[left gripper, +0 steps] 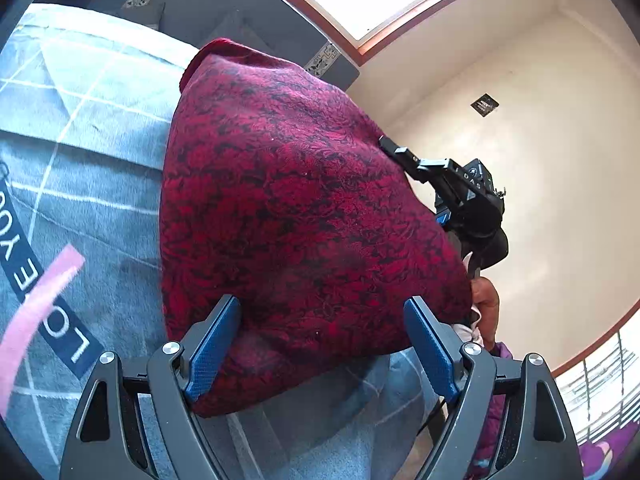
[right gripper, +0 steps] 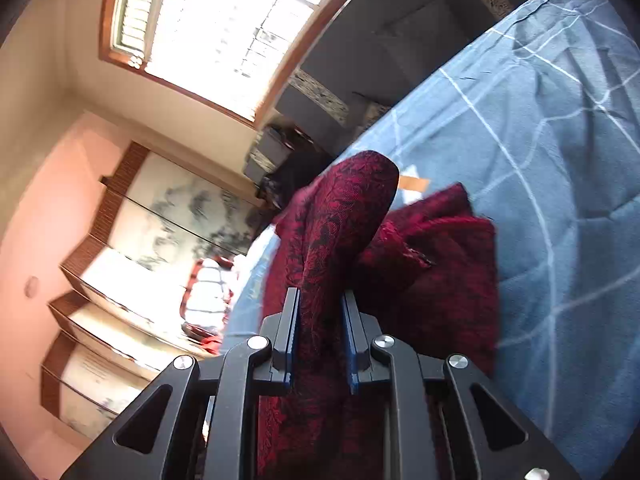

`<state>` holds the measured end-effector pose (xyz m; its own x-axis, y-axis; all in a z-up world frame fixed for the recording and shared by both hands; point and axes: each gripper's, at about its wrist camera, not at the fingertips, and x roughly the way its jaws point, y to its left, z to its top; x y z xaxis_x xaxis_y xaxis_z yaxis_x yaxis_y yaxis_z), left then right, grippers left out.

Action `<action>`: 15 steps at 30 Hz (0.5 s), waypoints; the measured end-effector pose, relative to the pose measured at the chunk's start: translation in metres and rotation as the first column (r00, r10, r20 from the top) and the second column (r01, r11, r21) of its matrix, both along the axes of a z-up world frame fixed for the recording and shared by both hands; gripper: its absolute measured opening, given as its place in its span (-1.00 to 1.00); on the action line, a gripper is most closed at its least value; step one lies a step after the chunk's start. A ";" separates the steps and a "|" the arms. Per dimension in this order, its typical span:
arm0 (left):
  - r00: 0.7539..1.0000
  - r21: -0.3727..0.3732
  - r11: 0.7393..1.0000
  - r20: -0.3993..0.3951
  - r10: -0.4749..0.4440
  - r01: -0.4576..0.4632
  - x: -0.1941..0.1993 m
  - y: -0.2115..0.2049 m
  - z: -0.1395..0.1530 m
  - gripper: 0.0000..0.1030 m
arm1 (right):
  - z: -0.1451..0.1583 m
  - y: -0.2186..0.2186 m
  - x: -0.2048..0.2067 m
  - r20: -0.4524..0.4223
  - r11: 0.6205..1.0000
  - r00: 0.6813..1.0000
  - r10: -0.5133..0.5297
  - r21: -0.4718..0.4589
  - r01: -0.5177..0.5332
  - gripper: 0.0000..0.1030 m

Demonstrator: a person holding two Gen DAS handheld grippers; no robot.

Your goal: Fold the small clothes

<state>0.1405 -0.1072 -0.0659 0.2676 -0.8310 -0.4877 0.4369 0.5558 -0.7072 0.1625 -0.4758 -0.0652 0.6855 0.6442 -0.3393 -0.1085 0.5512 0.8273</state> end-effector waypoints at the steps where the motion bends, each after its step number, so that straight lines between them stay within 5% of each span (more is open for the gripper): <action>1: 1.000 0.000 1.000 0.002 0.000 0.000 0.003 -0.001 0.003 0.62 | 0.006 -0.001 0.003 0.033 1.000 0.999 -0.010 0.022 0.009 -0.68; 9: 0.998 0.012 0.998 -0.041 -0.054 0.054 0.003 -0.016 -0.017 0.62 | -0.060 -0.026 0.010 -0.099 0.994 0.993 -0.058 0.087 0.067 -0.70; 12: 0.997 0.014 0.998 -0.037 -0.068 0.069 0.003 -0.019 -0.020 0.62 | -0.050 -0.027 -0.006 -0.081 0.998 0.995 -0.055 -0.030 0.053 -0.68; 15: 0.997 0.037 0.996 -0.022 -0.076 0.077 0.004 -0.025 -0.020 0.62 | -0.035 -0.020 -0.005 -0.077 0.990 0.996 -0.041 -0.138 0.030 -0.33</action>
<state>0.1446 -0.1322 -0.0855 0.1935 -0.8297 -0.5236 0.4647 0.5475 -0.6959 0.1572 -0.4957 -0.1005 0.6746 0.5634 -0.4769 -0.0234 0.6622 0.7490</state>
